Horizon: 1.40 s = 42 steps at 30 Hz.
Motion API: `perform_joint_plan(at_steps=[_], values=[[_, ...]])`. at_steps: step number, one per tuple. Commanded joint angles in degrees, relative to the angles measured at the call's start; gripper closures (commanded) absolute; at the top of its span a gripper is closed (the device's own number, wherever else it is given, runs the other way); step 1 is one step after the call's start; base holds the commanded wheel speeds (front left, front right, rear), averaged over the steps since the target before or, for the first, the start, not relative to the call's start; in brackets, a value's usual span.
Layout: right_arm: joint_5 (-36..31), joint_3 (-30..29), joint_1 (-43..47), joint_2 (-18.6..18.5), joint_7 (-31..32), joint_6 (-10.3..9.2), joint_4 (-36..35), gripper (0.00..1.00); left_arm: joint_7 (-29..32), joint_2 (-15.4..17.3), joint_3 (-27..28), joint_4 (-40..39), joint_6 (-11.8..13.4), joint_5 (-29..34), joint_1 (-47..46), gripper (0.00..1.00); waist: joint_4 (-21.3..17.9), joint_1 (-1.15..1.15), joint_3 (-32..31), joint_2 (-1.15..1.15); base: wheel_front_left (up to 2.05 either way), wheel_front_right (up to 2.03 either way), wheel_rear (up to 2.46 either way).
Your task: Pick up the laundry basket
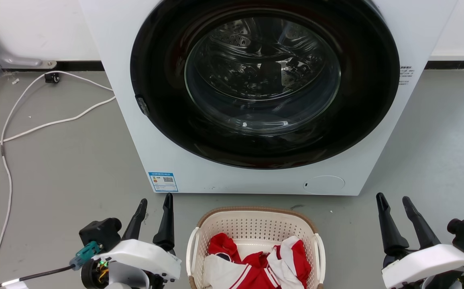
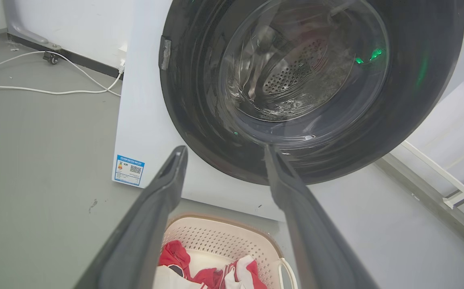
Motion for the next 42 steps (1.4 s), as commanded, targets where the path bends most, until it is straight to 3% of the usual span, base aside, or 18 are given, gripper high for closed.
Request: perform_joint_plan(at_steps=[1,13,42], values=[[-1.5,-0.14,0.31,0.08,0.12,0.09,-1.12,0.0,-0.61,0.38,-0.34,-0.34,0.25,1.45,-1.24,0.0,0.02,0.0,0.01,0.0,0.0,0.0,0.0],[-8.85,-1.34,2.18,0.26,1.4,0.1,-4.2,0.0,-2.29,0.82,-1.89,1.19,1.32,8.54,-1.96,0.0,0.03,0.0,0.06,0.0,0.0,0.0,0.0],[-19.35,-2.33,5.92,0.27,0.8,0.13,-7.56,0.0,-5.83,0.44,-3.83,2.72,3.66,21.15,-2.05,0.0,1.0,0.0,0.0,0.0,0.0,0.0,0.0]])
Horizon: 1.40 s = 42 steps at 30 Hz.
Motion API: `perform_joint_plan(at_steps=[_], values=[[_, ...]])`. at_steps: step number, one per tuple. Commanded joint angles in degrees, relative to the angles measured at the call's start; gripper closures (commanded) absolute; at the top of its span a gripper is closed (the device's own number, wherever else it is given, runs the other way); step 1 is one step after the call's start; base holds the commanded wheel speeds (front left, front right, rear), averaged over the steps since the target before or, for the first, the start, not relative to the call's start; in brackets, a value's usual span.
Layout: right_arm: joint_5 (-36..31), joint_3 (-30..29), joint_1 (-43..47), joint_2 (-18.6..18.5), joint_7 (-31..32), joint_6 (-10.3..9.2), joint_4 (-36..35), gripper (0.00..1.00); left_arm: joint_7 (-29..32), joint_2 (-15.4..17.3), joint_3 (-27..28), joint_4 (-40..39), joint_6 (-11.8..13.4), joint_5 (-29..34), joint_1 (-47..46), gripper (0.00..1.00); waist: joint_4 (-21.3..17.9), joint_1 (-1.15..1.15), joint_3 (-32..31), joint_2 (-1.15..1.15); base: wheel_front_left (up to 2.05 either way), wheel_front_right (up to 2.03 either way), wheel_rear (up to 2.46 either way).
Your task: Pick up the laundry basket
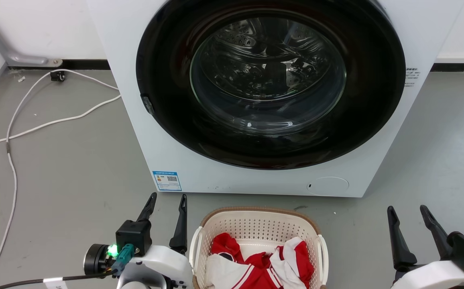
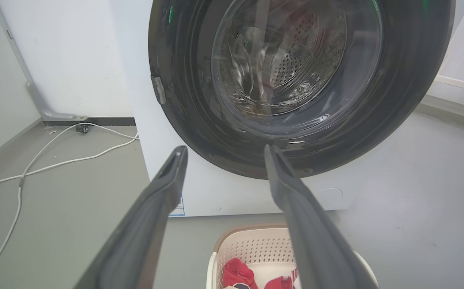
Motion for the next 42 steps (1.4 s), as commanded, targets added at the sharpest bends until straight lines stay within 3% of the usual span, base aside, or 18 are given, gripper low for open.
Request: perform_joint_plan(at_steps=[1,16,42], values=[[-1.2,-0.14,0.78,0.05,-0.36,0.11,-0.63,0.0,-0.51,-0.02,-0.18,-0.19,0.38,1.12,-0.67,0.0,0.09,0.0,-0.01,0.0,0.0,0.0,0.0],[-5.7,0.04,1.21,0.06,-2.56,0.06,0.88,0.0,-2.04,-0.49,-0.14,-0.11,0.53,5.69,-0.07,0.0,0.26,0.0,-0.04,0.0,0.0,0.0,0.0],[-4.32,-0.58,-0.68,0.06,-4.0,0.06,4.13,0.0,-1.9,-0.92,0.33,1.2,-0.24,3.09,-0.12,0.0,-0.21,0.0,0.53,0.0,0.0,0.0,0.0]])
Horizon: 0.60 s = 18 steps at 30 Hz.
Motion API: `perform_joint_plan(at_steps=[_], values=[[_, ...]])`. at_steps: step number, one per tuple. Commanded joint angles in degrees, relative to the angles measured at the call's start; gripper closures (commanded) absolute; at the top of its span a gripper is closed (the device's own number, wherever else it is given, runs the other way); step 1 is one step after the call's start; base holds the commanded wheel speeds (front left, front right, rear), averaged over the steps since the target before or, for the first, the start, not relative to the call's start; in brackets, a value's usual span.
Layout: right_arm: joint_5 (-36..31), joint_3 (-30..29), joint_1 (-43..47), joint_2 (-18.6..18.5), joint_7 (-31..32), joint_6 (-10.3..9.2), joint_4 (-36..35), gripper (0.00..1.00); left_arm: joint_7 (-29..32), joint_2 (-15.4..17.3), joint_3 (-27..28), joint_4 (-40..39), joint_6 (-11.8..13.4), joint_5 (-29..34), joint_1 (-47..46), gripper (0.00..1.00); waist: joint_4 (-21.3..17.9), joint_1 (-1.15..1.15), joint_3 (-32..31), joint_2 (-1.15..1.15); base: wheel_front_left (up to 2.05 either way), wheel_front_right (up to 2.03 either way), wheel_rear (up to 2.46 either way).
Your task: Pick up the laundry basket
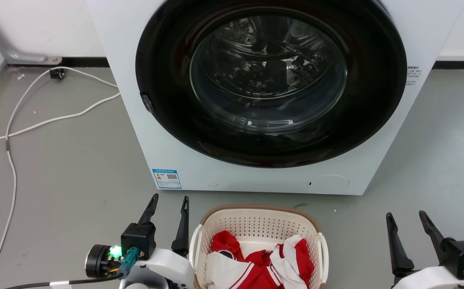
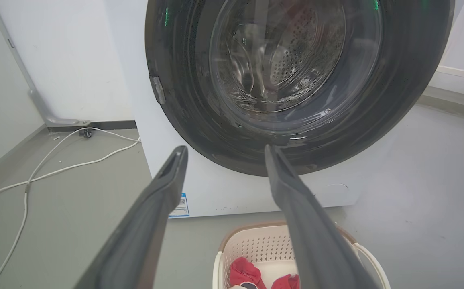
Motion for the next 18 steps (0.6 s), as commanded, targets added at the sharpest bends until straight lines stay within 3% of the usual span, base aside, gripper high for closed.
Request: perform_joint_plan(at_steps=[1,9,18], values=[[0.12,-0.15,-0.74,0.06,-0.16,-0.01,0.2,0.0,-0.15,-0.04,-0.11,0.3,-0.17,-0.21,-0.51,0.0,-0.14,0.0,0.44,0.0,0.0,0.0,0.0],[0.47,-0.38,-4.32,0.06,-0.14,-0.01,3.35,0.0,-0.14,-0.04,-1.77,4.72,-0.98,-1.11,-6.0,0.0,-1.61,0.0,6.71,0.0,0.0,0.0,0.0],[1.38,1.8,-12.85,-0.57,-2.11,-0.01,13.5,0.0,0.18,-0.03,-3.14,17.6,-1.95,-2.56,-17.39,0.0,-2.5,0.0,17.13,0.0,0.0,0.0,0.0]])
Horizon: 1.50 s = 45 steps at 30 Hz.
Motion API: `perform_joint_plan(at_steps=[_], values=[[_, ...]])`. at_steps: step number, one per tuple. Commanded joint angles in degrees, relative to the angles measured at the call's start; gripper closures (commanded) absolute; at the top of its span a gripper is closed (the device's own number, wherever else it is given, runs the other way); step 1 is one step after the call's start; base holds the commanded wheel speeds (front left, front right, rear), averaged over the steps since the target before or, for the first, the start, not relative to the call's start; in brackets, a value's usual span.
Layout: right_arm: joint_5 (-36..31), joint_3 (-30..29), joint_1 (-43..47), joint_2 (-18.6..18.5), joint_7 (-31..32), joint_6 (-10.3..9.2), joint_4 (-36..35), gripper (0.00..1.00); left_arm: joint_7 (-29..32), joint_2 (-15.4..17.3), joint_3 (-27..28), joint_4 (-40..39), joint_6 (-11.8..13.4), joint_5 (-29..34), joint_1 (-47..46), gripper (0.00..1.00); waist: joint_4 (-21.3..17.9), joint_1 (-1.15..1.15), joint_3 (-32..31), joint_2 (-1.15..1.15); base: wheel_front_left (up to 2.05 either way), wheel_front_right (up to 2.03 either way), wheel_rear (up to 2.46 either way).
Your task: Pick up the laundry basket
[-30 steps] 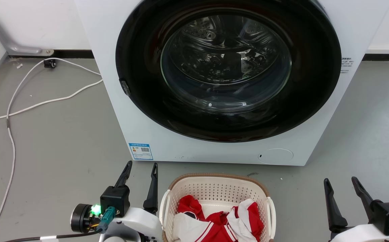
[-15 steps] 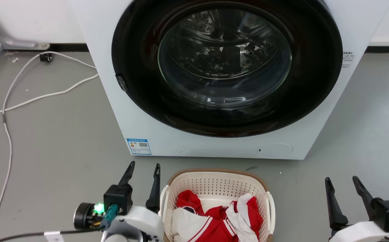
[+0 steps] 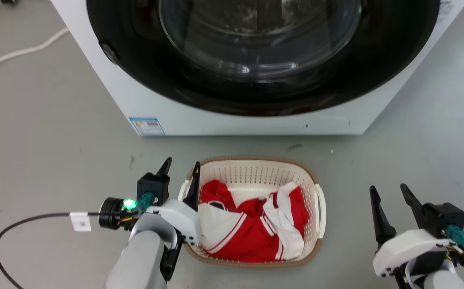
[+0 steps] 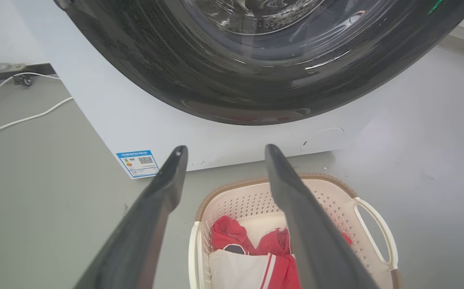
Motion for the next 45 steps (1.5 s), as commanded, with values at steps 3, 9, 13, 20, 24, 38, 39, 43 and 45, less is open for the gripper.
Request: perform_joint_plan(at_steps=[3,9,13,20,24,38,39,43,45], values=[[0.74,0.99,-3.74,-0.36,-1.31,-0.01,3.7,0.0,0.48,0.08,0.05,4.55,-0.69,-0.6,-3.79,0.0,-0.57,0.0,6.19,0.0,0.0,0.0,0.0],[2.29,3.28,-10.06,-0.91,-3.54,-0.01,11.16,0.0,1.51,1.04,0.57,13.31,-1.89,-1.72,-10.26,0.0,-1.09,0.0,13.09,0.0,0.0,0.0,0.0],[3.19,5.42,-14.37,-0.93,-5.23,-0.01,16.46,0.0,2.25,2.24,1.1,18.42,-2.51,-2.48,-13.73,0.0,-1.87,0.0,16.98,0.0,0.0,0.0,0.0],[5.15,9.18,-21.68,-1.12,-7.63,-0.01,25.59,0.0,2.71,3.88,1.47,25.63,-3.93,-4.03,-18.71,0.0,-3.09,0.0,22.48,0.0,0.0,0.0,0.0],[5.83,11.07,-25.76,-1.02,-8.65,-0.01,30.22,0.0,2.62,4.8,1.53,28.48,-4.42,-4.62,-21.44,0.0,-3.46,0.0,25.3,0.0,0.0,0.0,0.0],[9.43,17.47,-37.62,-0.39,-10.06,-0.01,44.32,0.0,3.27,6.56,0.66,34.28,-5.51,-6.23,-28.73,0.0,-3.33,0.0,31.27,0.0,0.0,0.0,0.0],[9.62,17.95,-38.48,-0.3,-10.06,-0.01,45.57,0.0,3.49,6.54,0.57,34.59,-5.53,-6.39,-29.07,0.0,-3.27,0.0,31.47,0.0,0.0,0.0,0.0],[11.78,19.63,-41.36,0.05,-9.8,-0.01,49.98,0.0,5.17,6.57,0.1,35.67,-5.77,-7.04,-30.36,0.0,-3.15,0.0,32.19,0.0,0.0,0.0,0.0],[13.0,20.79,-42.51,0.23,-8.96,-0.02,51.96,0.0,5.9,6.73,-0.34,36.1,-5.8,-7.39,-30.66,0.0,-3.19,0.0,32.44,0.0,0.0,0.0,0.0]])
